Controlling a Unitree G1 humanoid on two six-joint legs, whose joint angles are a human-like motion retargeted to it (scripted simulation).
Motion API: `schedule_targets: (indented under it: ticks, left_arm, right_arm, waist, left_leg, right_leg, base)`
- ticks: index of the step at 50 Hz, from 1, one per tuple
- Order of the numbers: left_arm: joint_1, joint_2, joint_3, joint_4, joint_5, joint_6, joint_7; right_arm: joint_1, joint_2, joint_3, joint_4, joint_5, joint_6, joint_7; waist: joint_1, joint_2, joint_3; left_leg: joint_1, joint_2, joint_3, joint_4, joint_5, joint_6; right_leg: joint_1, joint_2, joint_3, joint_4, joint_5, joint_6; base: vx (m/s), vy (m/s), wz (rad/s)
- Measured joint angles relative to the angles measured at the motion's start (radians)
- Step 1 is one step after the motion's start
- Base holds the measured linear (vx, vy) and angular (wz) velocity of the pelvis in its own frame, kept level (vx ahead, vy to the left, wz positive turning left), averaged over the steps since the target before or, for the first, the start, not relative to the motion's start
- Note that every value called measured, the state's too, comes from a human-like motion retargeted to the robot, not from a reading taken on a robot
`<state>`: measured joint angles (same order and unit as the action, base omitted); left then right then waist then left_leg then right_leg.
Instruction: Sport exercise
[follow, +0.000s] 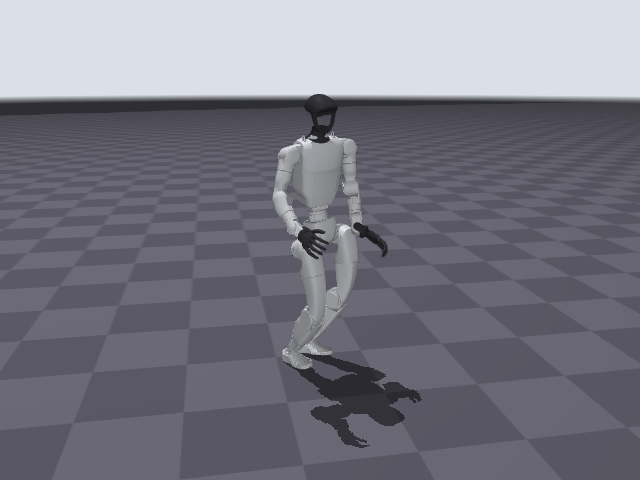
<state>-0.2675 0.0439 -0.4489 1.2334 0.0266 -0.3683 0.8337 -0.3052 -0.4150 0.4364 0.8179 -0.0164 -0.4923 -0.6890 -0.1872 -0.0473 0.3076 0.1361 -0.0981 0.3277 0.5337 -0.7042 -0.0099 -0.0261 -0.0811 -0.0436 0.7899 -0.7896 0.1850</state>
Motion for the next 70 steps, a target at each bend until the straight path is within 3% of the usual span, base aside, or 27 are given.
schedule_targets:
  ticks: [2,5,11,14,16,19,25,27,35,37,50,52,60,62,70]
  left_arm:
    - [-0.029,0.007,-0.02,0.007,0.004,-0.005,-0.018]
    - [-0.044,0.007,-0.056,0.013,0.015,-0.009,-0.039]
    - [-0.061,0.002,-0.137,0.017,0.04,-0.015,-0.072]
    - [-0.101,0.007,-0.176,0.014,0.048,-0.017,-0.091]
    - [-0.102,0.001,-0.203,0.011,0.056,-0.019,-0.098]
    - [-0.144,0.004,-0.233,0.005,0.063,-0.018,-0.115]
    - [-0.167,0.009,-0.276,-0.01,0.078,-0.018,-0.121]
    - [-0.199,0.023,-0.273,-0.016,0.079,-0.013,-0.125]
    - [-0.206,0.06,-0.282,-0.014,0.114,-0.004,-0.108]
    - [-0.242,0.086,-0.258,-0.013,0.136,0.002,-0.104]
    - [-0.266,0.165,-0.21,-0.033,0.256,0.013,-0.026]
    - [-0.287,0.191,-0.192,-0.04,0.286,0.012,-0.012]
    - [-0.3,0.2,-0.175,-0.017,0.338,0.018,0.017]
    - [-0.328,0.22,-0.167,0.009,0.356,0.013,0.02]
    - [-0.333,0.221,-0.171,0.051,0.389,0.016,0.026]
  right_arm:
    - [-0.056,-0.006,0.002,0.045,0.007,0.005,0.002]
    - [-0.101,-0.011,0.021,0.105,0.012,0.012,0.009]
    - [-0.128,0.008,0.085,0.202,0.016,0.025,0.036]
    - [-0.173,0.025,0.115,0.265,0.029,0.028,0.06]
    - [-0.163,0.034,0.14,0.281,0.027,0.033,0.068]
    - [-0.197,0.047,0.166,0.319,0.038,0.037,0.087]
    - [-0.192,0.057,0.213,0.323,0.035,0.044,0.09]
    - [-0.217,0.052,0.22,0.316,0.035,0.048,0.089]
    - [-0.205,0.037,0.261,0.26,-0.002,0.037,0.056]
    - [-0.231,0.024,0.272,0.223,-0.027,0.044,0.035]
    - [-0.18,-0.03,0.311,0.067,-0.154,0.012,-0.096]
    - [-0.175,-0.037,0.306,0.03,-0.193,0.017,-0.129]
    - [-0.14,-0.038,0.324,0.022,-0.24,0.005,-0.142]
    - [-0.16,-0.016,0.328,0.038,-0.247,0.003,-0.135]
    - [-0.152,0.013,0.356,0.082,-0.257,0.002,-0.099]
  waist:
    - [-0.01,0.069,-0.013]
    - [-0.023,0.093,-0.018]
    - [-0.044,0.111,0.017]
    - [-0.041,0.131,-0.005]
    - [-0.046,0.133,0.026]
    - [-0.039,0.159,0.006]
    - [-0.047,0.179,0.074]
    - [-0.039,0.209,0.029]
    - [-0.062,0.219,0.106]
    - [-0.054,0.244,0.058]
    - [-0.051,0.168,0.127]
    - [-0.022,0.161,0.109]
    - [-0.011,0.056,0.122]
    - [0.006,0.027,0.117]
    - [-0.013,-0.093,0.099]
  left_leg:
    - [-0.076,0.068,-0.016,0.058,-0.046,-0.002]
    - [-0.123,0.081,-0.02,0.077,-0.052,-0.004]
    - [-0.183,0.093,-0.014,0.152,-0.064,-0.012]
    - [-0.244,0.07,-0.02,0.096,-0.044,-0.001]
    - [-0.261,0.078,-0.015,0.147,-0.052,-0.008]
    - [-0.333,0.056,-0.023,0.089,-0.026,0.002]
    - [-0.417,0.047,-0.024,0.159,-0.025,-0.006]
    - [-0.482,0.019,-0.034,0.04,0.04,0.001]
    - [-0.607,-0.003,-0.028,0.133,0.077,-0.019]
    - [-0.647,-0.034,-0.048,-0.035,0.153,-0.016]
    - [-0.841,-0.069,-0.086,0.117,0.205,-0.048]
    - [-0.821,-0.068,-0.119,-0.012,0.249,-0.057]
    - [-0.906,-0.083,-0.167,0.119,0.229,-0.072]
    - [-0.836,-0.08,-0.193,-0.027,0.264,-0.075]
    - [-0.871,-0.115,-0.205,0.048,0.244,-0.067]
  right_leg:
    - [0.008,0.071,-0.021,-0.122,0.042,-0.005]
    - [-0.016,0.082,-0.021,-0.147,0.054,0.001]
    - [-0.088,0.077,-0.01,-0.063,0.049,0.012]
    - [-0.157,0.069,-0.008,-0.099,0.066,0.024]
    - [-0.182,0.064,-0.004,-0.041,0.059,0.025]
    - [-0.26,0.057,-0.004,-0.08,0.078,0.036]
    - [-0.359,0.033,0.002,0.018,0.059,0.044]
    - [-0.435,0.026,-0.001,-0.068,0.106,0.051]
    - [-0.581,-0.025,0.016,0.075,0.095,0.055]
    - [-0.639,-0.027,0.003,-0.043,0.142,0.059]
    - [-0.83,-0.089,0.027,0.129,0.139,0.051]
    - [-0.815,-0.068,0.01,0.012,0.178,0.049]
    - [-0.897,-0.094,0.03,0.142,0.164,0.048]
    - [-0.852,-0.078,0.017,0.04,0.188,0.051]
    - [-0.909,-0.117,0.039,0.162,0.161,0.061]
  base:
    - [0.03,0.02,0.04]
    - [0.0,0.0,0.0]
    - [-0.05,0.0,-0.05]
    - [0.01,0.02,0.01]
    - [-0.12,-0.01,-0.07]
    - [0.0,0.0,0.0]
    - [-0.05,-0.01,0.04]
    - [0.03,0.01,0.24]
    - [-0.06,-0.04,0.21]
    - [0.08,-0.01,0.39]
    - [-0.05,-0.04,0.26]
    - [0.05,-0.02,0.02]
    - [-0.06,-0.03,0.13]
    - [0.08,-0.04,-0.09]
    - [-0.04,0.0,0.08]
